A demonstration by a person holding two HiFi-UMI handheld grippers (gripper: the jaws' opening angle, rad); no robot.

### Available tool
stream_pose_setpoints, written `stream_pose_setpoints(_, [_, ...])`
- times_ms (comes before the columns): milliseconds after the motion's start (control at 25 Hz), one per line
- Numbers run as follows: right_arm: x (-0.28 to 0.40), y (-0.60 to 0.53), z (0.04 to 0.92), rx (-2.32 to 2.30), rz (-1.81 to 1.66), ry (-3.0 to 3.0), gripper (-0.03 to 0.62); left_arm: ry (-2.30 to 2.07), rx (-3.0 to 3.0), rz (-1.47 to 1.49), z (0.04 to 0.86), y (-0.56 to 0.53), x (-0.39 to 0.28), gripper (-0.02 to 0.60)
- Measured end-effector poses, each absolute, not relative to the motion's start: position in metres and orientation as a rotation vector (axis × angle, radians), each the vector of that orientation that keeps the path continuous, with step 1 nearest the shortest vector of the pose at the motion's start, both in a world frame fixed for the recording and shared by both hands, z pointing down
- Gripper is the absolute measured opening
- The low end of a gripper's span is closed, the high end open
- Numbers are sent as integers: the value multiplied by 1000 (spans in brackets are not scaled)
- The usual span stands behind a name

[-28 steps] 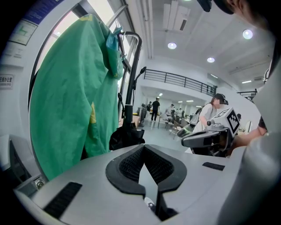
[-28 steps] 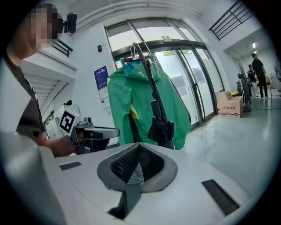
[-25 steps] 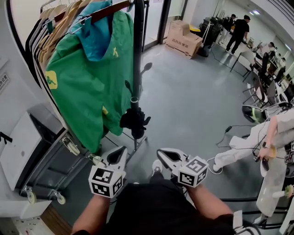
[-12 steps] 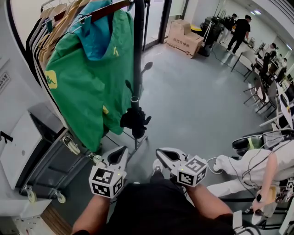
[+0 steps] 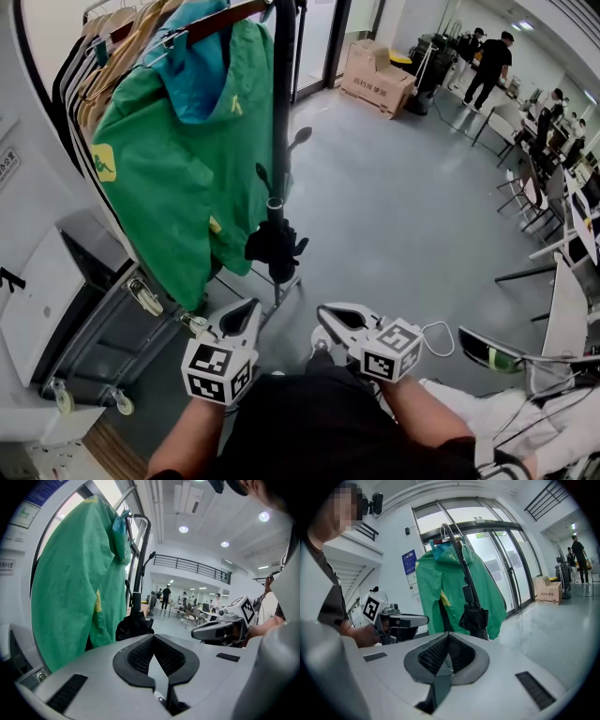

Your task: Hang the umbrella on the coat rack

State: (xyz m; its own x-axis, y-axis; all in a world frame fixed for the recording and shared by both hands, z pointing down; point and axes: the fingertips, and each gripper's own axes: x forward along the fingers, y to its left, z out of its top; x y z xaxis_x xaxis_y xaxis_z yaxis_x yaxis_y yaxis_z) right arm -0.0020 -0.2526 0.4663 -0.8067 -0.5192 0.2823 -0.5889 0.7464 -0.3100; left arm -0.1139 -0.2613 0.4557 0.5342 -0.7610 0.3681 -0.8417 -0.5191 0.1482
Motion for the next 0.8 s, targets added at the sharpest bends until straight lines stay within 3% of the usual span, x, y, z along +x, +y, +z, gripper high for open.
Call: stream_pose_setpoints(800, [-2, -253, 467, 869, 569, -2754, 9, -1320, 2478, 379, 454, -263, -113, 15])
